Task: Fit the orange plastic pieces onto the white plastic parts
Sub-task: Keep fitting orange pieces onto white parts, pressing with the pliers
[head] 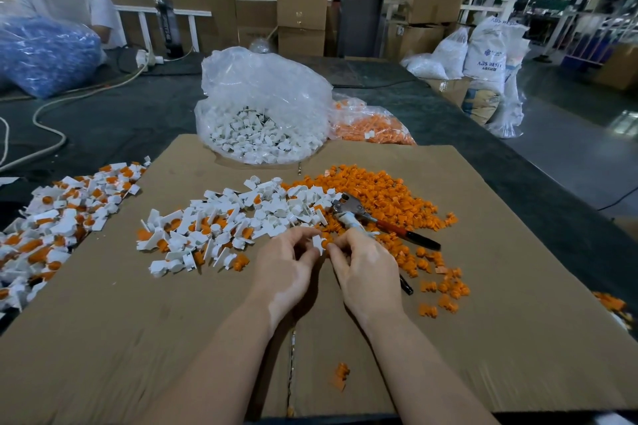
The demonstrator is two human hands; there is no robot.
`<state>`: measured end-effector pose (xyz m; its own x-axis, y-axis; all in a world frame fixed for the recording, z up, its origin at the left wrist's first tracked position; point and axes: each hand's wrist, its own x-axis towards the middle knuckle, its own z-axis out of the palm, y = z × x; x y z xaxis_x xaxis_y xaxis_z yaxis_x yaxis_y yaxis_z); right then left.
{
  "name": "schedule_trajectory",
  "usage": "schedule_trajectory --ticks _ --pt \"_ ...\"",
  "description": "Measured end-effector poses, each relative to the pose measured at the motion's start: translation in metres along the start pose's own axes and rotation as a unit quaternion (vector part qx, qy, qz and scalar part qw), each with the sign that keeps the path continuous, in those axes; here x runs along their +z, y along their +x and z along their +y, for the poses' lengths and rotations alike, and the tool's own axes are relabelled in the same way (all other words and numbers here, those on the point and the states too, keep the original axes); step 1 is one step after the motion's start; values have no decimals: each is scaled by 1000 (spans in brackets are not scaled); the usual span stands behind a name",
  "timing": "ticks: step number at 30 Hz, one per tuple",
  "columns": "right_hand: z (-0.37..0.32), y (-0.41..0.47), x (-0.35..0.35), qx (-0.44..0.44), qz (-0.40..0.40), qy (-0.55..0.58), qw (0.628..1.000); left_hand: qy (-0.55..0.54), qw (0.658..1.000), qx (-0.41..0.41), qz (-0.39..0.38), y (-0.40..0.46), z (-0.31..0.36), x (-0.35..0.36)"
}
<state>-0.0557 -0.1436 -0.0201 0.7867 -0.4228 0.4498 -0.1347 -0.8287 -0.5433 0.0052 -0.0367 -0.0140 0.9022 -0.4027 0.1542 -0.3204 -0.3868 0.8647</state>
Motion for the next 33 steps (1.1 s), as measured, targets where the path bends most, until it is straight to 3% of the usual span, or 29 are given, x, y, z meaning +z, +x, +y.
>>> schedule_trajectory --ticks 9,16,33 --pt "0 0 0 -34 -30 21 999 -20 1000 -2 -5 -2 2 0" --pt "0 0 -2 -13 -5 148 989 -135 990 -33 -1 -3 4 -1" --pt "1 2 -3 -31 -21 182 983 -149 988 -46 -23 -2 2 -1"
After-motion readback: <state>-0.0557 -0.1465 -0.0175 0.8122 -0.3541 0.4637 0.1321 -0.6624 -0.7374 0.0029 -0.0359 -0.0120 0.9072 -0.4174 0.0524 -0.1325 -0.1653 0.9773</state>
